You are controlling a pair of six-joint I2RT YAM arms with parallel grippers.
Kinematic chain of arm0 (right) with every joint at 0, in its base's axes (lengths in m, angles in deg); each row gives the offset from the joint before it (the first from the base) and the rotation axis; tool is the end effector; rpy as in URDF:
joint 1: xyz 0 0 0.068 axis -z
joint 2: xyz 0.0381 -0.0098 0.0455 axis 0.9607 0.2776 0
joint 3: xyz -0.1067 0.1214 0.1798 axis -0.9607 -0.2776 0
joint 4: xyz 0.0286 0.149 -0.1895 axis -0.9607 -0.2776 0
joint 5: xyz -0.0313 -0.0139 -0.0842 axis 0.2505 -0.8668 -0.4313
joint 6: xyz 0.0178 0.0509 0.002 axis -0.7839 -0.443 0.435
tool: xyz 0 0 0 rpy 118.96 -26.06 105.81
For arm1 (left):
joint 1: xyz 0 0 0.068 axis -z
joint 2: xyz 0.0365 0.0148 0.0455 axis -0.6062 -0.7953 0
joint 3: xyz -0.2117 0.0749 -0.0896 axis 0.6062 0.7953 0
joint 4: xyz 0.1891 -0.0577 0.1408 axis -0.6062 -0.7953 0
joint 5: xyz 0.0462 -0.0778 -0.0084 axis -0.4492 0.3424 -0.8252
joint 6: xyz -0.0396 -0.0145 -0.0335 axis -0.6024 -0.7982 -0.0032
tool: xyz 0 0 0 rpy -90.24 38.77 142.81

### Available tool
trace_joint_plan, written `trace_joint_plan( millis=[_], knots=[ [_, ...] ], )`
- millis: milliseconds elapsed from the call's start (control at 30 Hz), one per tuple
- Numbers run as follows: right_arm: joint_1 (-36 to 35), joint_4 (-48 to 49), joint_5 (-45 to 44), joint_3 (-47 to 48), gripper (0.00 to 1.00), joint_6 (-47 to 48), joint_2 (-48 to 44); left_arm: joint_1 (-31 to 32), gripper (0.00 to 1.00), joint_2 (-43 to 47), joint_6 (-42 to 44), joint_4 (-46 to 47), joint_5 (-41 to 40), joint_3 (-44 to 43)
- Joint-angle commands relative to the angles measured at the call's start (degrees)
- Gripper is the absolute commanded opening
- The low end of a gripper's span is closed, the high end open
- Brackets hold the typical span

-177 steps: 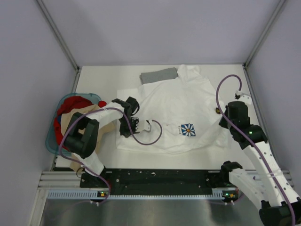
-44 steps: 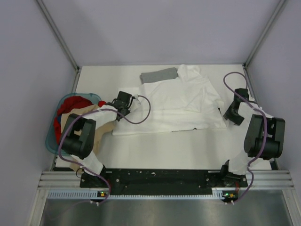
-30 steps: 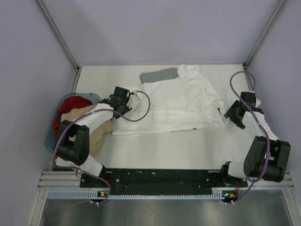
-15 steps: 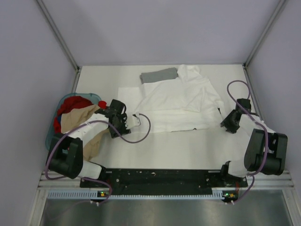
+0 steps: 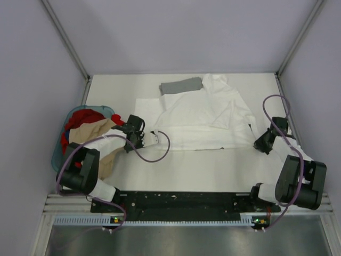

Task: Fold and stack the t-shirts
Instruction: Fold the flattened tshirt in 1/3 of the way

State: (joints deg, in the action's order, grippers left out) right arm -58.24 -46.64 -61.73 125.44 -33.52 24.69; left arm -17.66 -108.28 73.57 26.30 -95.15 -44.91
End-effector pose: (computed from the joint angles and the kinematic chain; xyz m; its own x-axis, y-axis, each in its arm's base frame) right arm 0.2175 -0.0613 0.1442 -0.5467 0.7353 -0.4006 0.7012 0.6635 0.2610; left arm 0.2326 -0.0795 0.1383 -0.2338 0.9673 -0.0988 0.9145 0.2532 0.3156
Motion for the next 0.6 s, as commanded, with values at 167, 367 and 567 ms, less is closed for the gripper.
trace_joint_plan(
  millis=[167,367,567],
  knots=[
    [1.68,-0.58,-5.51,0.96,0.55,-0.44,-4.09,-0.15,0.0,4.59,-1.36,-1.8,1.52,0.94],
    [-4.8,-2.78,-12.08,9.66,0.62,3.25,-7.08,-0.15,0.0,3.01,-3.03,-2.15,1.96,0.5],
    [-22.66,-5.23,-25.26,20.9,0.68,8.1,0.19,-0.15,0.0,3.8,-4.08,-2.76,2.22,0.68]
  ],
)
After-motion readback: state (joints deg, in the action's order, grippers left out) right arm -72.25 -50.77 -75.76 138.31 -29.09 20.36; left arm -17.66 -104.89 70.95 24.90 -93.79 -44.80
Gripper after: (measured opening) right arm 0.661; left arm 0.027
